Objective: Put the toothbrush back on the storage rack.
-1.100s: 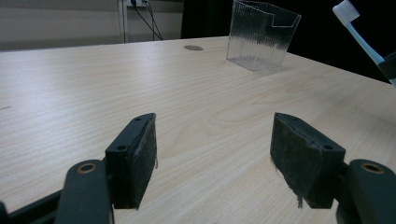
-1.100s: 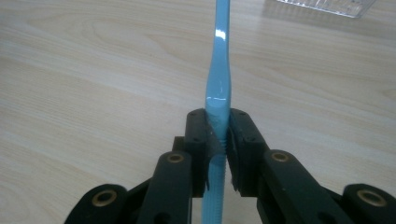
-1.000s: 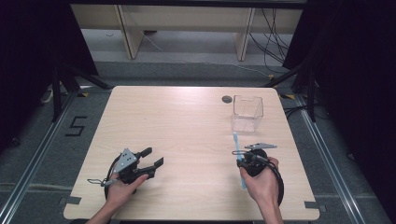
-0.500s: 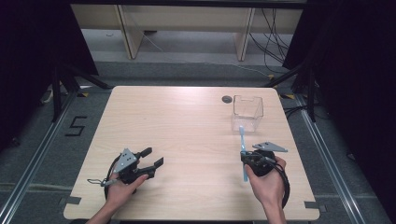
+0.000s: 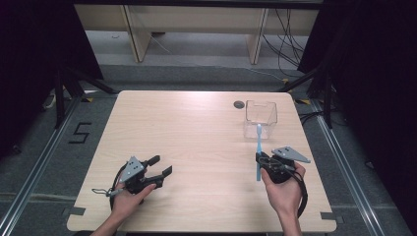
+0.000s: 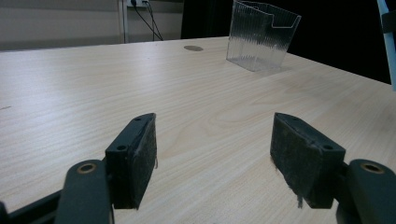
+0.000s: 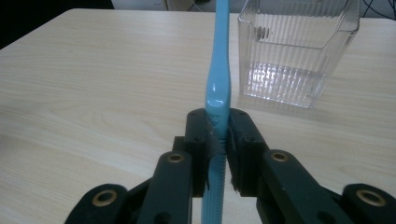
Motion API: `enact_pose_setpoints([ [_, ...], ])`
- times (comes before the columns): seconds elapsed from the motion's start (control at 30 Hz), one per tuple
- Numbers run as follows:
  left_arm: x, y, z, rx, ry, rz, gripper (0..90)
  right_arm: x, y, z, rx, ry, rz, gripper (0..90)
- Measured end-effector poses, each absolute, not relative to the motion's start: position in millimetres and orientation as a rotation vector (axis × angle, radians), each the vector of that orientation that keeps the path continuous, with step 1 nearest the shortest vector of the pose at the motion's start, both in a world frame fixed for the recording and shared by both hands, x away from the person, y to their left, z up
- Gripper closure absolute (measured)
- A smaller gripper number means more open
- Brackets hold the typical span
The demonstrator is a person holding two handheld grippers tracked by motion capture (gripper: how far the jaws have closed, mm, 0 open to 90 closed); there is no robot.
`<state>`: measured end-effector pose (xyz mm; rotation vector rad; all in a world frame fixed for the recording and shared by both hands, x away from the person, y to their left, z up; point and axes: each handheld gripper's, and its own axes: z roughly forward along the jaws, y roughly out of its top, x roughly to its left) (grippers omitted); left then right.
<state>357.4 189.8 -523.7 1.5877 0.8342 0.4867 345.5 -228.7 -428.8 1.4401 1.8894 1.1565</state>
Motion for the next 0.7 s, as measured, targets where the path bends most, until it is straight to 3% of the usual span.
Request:
enact_pose_setpoints([
  [0.7, 356.9, 190.2, -523.3, 1.589, 0.845, 0.485, 31.2, 347.6, -237.9, -426.5, 1.381, 1.731, 1.285, 79.5],
])
